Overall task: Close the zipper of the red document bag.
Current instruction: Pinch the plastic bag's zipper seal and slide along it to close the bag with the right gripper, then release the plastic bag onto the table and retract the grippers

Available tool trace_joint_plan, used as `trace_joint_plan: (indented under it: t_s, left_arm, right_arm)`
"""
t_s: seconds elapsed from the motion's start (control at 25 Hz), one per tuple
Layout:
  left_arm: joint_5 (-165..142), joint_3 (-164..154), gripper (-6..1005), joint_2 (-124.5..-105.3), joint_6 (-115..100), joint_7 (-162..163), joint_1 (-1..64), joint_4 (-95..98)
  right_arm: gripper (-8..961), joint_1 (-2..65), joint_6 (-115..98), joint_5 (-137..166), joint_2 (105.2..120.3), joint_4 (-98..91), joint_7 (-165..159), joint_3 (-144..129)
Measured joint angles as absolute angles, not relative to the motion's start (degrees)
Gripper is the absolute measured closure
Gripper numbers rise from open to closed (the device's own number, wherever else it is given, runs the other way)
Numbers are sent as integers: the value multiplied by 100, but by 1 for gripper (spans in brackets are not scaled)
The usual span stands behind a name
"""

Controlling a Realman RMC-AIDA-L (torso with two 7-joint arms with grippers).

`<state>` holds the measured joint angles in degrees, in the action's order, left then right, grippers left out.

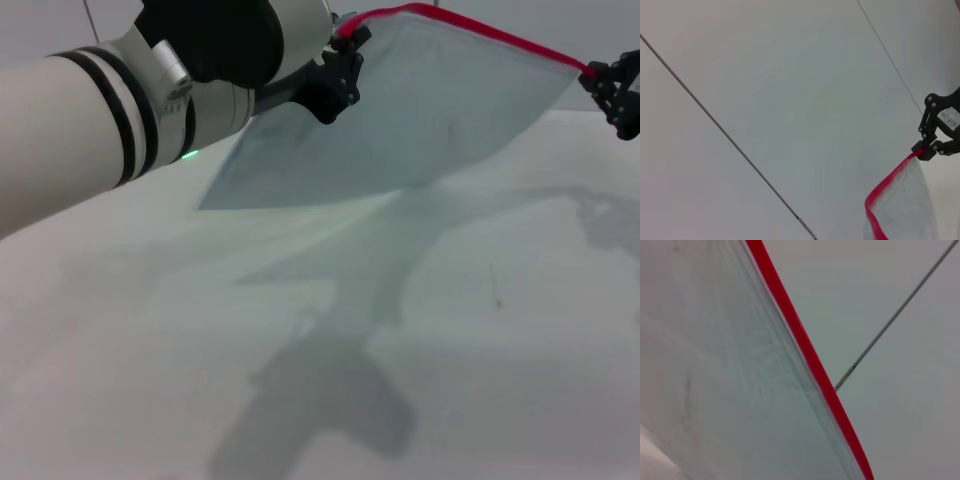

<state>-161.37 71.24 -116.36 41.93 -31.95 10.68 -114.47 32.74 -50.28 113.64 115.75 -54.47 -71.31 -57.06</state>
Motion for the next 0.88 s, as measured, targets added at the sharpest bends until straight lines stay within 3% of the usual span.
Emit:
trace_joint_plan:
  t_s: [0.88]
  left_arm:
    - [-16139, 7275, 879, -11636, 4118, -3195, 1084, -11337]
  right_arm:
    - [749, 3276, -4442, 11204, 11633, -5442, -7178, -5695]
